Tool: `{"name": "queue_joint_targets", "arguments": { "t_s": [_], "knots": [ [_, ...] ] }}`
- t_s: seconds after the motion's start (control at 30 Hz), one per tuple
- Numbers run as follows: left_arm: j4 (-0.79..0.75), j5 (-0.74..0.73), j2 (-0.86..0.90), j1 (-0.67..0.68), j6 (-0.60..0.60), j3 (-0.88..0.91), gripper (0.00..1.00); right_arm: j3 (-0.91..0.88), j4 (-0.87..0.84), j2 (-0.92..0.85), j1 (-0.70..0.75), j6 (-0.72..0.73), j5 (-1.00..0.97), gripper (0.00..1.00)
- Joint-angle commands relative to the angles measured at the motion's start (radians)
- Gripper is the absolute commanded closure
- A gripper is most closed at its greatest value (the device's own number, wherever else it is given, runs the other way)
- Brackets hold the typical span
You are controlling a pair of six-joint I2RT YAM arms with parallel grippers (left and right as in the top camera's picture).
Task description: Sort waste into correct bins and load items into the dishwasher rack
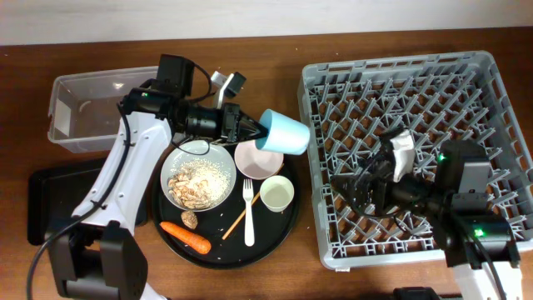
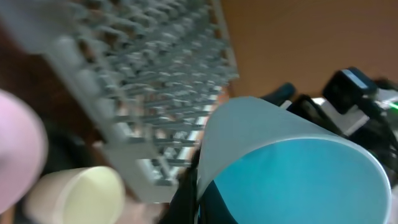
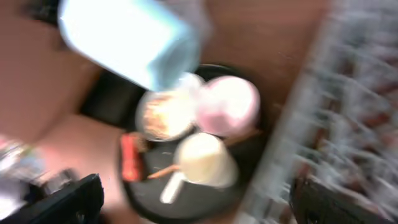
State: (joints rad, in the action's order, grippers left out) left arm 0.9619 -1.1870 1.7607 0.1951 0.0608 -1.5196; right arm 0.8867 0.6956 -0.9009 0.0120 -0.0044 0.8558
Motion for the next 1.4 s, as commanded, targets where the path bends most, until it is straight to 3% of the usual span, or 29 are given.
{"name": "queue_joint_targets", "arguments": {
  "t_s": [0.0,0.17,0.5,0.7,1.07,1.37],
  "knots": [
    [0.005,-0.198,-0.019,0.027,-0.058,-0.014,1.00,0.019,-0.032,-0.033,-0.005,-0.026,0.251,0.02],
    [0.008,-0.182,-0.019,0.093,-0.058,-0.014,1.00,0.019,-0.091,-0.063,-0.005,-0.026,0.353,0.02],
    [0.013,-0.182,-0.019,0.165,-0.054,-0.014,1.00,0.019,-0.139,-0.086,-0.005,-0.026,0.366,0.01],
    [0.017,-0.182,-0.019,0.172,-0.046,-0.014,1.00,0.019,-0.140,-0.088,-0.005,-0.025,0.368,0.11],
    [0.020,-0.186,-0.019,0.196,0.003,-0.014,1.00,0.019,-0.140,-0.088,-0.005,-0.026,0.367,0.12],
    [0.020,-0.186,-0.019,0.218,0.032,-0.014,1.00,0.019,-0.140,-0.088,-0.005,-0.025,0.367,0.22]
  ]
}}
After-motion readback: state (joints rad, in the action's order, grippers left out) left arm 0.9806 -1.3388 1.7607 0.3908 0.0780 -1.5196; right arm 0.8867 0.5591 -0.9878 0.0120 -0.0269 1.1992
